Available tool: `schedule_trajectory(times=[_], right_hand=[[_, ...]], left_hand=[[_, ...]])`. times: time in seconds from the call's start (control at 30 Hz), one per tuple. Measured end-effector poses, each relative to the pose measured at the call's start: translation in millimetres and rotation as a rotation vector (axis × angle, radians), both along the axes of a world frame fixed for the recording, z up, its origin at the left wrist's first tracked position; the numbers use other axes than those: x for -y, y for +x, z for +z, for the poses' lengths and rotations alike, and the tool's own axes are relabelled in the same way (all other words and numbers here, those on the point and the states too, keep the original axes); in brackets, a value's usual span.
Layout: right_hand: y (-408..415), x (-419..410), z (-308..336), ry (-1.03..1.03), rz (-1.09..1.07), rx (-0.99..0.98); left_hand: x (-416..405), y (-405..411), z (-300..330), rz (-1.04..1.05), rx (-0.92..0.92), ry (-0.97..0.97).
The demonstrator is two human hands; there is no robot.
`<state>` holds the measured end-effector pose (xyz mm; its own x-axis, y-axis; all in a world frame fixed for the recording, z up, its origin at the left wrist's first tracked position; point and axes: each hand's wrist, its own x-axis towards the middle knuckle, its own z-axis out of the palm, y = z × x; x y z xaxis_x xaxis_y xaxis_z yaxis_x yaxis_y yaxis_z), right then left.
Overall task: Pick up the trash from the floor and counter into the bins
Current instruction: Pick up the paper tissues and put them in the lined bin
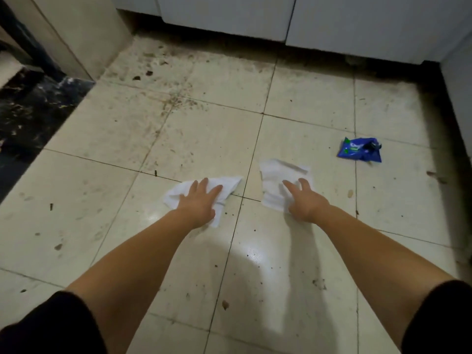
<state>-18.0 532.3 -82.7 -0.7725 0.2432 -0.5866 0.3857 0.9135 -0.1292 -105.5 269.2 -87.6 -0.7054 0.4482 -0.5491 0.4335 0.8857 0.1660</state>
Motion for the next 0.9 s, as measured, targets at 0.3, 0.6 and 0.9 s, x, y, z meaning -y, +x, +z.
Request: schedule_trajectory(times=[0.3,0.6,0.9], right_hand=[[-1,15,-18,0.043,0.022,-0.025],[-52,103,38,-0.158,0.128,-0.168],[-108,294,177,-0.561,0.263,-0.468]], left_hand=[[12,22,-30,0.044,-0.014,-0.064],[95,26,39,0.219,-0.076,0.270],[264,1,200,0.361,-0.481,0.222]])
